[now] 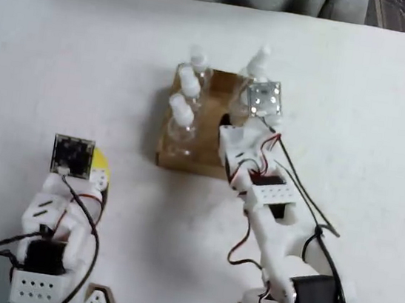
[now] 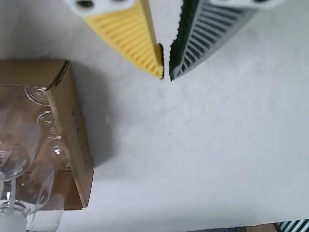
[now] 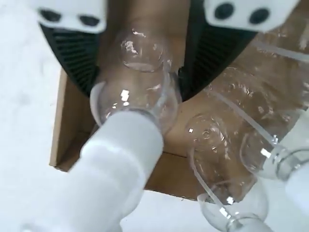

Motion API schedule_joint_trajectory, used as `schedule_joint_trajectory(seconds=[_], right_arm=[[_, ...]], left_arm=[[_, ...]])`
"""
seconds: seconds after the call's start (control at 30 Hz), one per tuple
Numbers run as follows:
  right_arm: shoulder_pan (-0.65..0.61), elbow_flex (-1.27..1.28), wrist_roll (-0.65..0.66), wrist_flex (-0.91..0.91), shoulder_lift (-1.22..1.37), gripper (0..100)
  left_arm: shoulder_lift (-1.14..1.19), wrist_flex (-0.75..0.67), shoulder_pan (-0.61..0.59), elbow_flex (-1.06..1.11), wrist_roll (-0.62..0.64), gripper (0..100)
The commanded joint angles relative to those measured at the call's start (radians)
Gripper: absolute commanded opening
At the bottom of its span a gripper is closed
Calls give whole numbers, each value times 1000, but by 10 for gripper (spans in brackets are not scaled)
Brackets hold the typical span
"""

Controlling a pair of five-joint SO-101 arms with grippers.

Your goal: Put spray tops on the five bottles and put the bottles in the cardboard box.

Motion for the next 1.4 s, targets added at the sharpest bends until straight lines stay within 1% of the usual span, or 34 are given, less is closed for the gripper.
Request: schedule_joint_trajectory(seconds=[0.0, 0.07, 0.13, 0.73, 0.87, 0.97, 1.23, 1.37], right_arm=[[-8, 3, -2, 13, 2, 238], [-12, 6, -2, 13, 4, 289], [-8, 8, -2, 13, 4, 307], [-15, 8, -2, 13, -7, 305], [-8, 9, -2, 18, -53, 305], [-16, 25, -2, 97, -133, 305], [-33, 35, -5, 429, -389, 305], [-30, 38, -5, 549, -490, 305]], left_arm=[[-12, 2, -1, -2, -9, 20], [-12, 2, -1, -2, -9, 20], [-12, 2, -1, -2, -9, 20], [-12, 0, -1, -2, -9, 20], [-12, 0, -1, -2, -9, 20], [-12, 0, -1, -2, -9, 20], [-12, 0, -7, -2, -9, 20], [-12, 0, -7, -2, -9, 20]])
